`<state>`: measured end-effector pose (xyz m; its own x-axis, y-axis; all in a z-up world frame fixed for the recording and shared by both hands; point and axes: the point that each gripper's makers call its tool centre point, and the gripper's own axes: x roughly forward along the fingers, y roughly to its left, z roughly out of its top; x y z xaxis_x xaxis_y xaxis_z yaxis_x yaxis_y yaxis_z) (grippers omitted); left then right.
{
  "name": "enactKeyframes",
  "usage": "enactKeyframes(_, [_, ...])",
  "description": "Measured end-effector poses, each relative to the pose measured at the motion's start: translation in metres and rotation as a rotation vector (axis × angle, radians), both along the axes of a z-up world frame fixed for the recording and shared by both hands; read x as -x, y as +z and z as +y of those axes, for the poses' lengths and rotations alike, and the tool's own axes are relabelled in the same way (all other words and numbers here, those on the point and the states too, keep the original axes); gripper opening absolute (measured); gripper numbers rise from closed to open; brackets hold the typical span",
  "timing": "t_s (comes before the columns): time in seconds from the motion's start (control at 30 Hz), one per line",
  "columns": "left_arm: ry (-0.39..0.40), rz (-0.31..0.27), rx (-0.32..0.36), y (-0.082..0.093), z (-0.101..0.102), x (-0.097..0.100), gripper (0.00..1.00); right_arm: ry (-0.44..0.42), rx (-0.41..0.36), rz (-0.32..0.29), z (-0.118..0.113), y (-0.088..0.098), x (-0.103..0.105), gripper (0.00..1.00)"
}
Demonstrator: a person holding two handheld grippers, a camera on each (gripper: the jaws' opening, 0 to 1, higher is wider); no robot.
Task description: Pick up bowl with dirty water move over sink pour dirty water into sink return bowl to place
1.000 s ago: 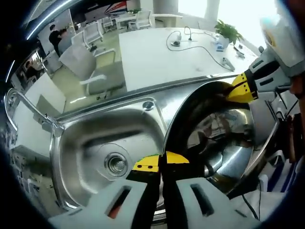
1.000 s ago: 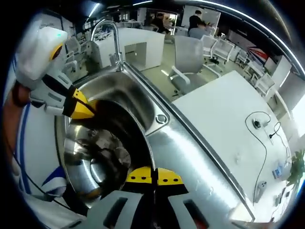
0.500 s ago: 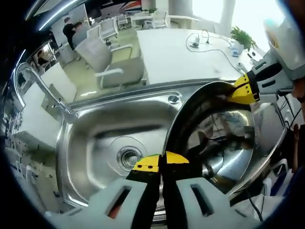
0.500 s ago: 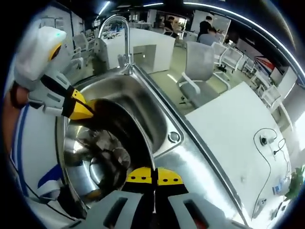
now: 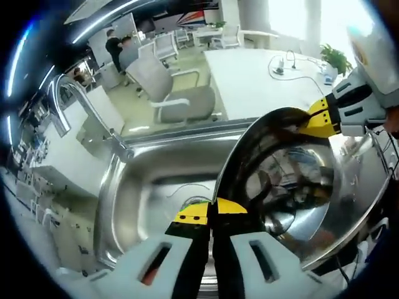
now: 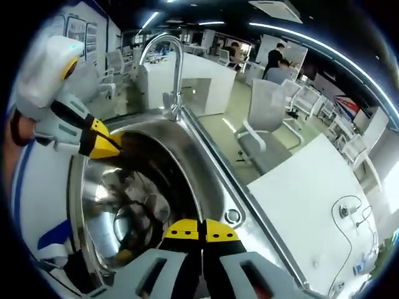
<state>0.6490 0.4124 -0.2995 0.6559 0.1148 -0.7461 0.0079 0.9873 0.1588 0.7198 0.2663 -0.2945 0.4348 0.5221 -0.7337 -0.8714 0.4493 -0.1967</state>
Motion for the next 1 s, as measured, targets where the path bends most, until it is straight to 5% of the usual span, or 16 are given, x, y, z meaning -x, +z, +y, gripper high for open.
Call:
enactKeyframes(0.23, [0.024, -0.057, -0.050, 0.011, 0.011, 0.001, 0.00, 0.011, -0.031, -0.050, 0.011, 0.008, -0.002, 0.00])
enactKeyframes(0.4, [0.041, -0.111, -0.076, 0.018, 0.018, 0.000, 0.00, 0.023, -0.055, -0.152, 0.020, 0.019, -0.008, 0.00])
enactKeyframes(0.63, [0.043, -0.167, -0.212, 0.030, 0.026, 0.003, 0.00, 0.016, -0.094, -0.222, 0.029, 0.022, -0.009, 0.00])
enactKeyframes(1.0, [0.062, -0.248, -0.247, 0.040, 0.033, 0.015, 0.00, 0.022, -0.133, -0.339, 0.038, 0.039, -0.010, 0.00])
